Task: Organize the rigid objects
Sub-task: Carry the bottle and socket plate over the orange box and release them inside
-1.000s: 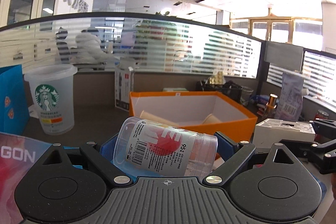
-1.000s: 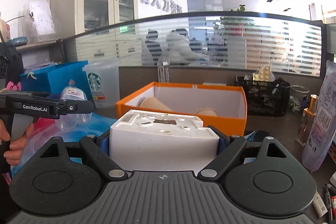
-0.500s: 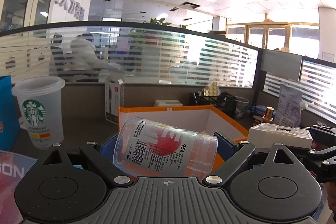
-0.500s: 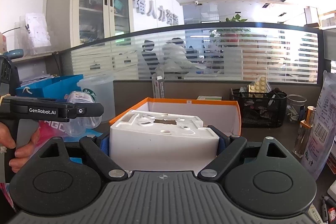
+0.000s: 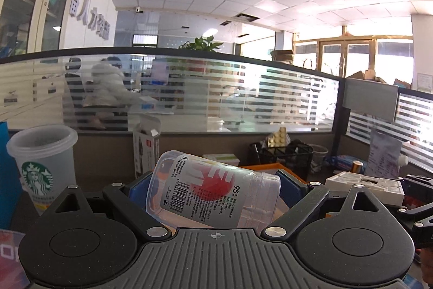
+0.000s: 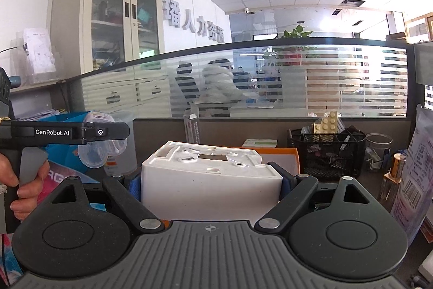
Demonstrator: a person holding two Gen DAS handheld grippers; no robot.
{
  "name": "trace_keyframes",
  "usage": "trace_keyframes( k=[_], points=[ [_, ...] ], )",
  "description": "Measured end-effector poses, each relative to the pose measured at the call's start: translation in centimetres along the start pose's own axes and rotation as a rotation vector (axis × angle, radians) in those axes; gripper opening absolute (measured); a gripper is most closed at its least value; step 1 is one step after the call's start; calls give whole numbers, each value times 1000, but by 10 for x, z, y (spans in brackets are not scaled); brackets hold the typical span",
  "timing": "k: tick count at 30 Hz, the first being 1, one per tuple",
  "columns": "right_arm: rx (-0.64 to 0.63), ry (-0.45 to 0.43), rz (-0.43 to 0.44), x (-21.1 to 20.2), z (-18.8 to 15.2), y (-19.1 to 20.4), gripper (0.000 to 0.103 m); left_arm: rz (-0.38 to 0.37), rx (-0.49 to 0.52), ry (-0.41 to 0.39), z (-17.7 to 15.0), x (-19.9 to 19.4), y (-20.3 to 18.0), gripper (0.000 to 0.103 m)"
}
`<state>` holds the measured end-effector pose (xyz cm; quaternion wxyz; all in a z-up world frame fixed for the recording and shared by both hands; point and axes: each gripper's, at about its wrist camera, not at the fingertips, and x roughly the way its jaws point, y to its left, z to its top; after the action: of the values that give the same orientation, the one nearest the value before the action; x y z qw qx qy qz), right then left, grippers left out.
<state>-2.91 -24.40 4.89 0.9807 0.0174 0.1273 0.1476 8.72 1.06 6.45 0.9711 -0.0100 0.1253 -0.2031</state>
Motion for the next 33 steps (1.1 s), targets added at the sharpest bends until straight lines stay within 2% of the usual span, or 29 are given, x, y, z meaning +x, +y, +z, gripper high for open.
trace_keyframes(
  k=[11,19,27,33],
  points=[
    [12,-7,-3,33,11,-17,86,-8,27,7,15,39,-1,94],
    [20,-1,-12,63,20,-33,86,-3,27,42,16,75,4,94],
    [22,67,-29,107,19,-46,86,30,-3,130,2,118,18,94],
    [-4,141,-46,137,10,-48,86,44,-11,190,-13,135,24,94]
  ],
)
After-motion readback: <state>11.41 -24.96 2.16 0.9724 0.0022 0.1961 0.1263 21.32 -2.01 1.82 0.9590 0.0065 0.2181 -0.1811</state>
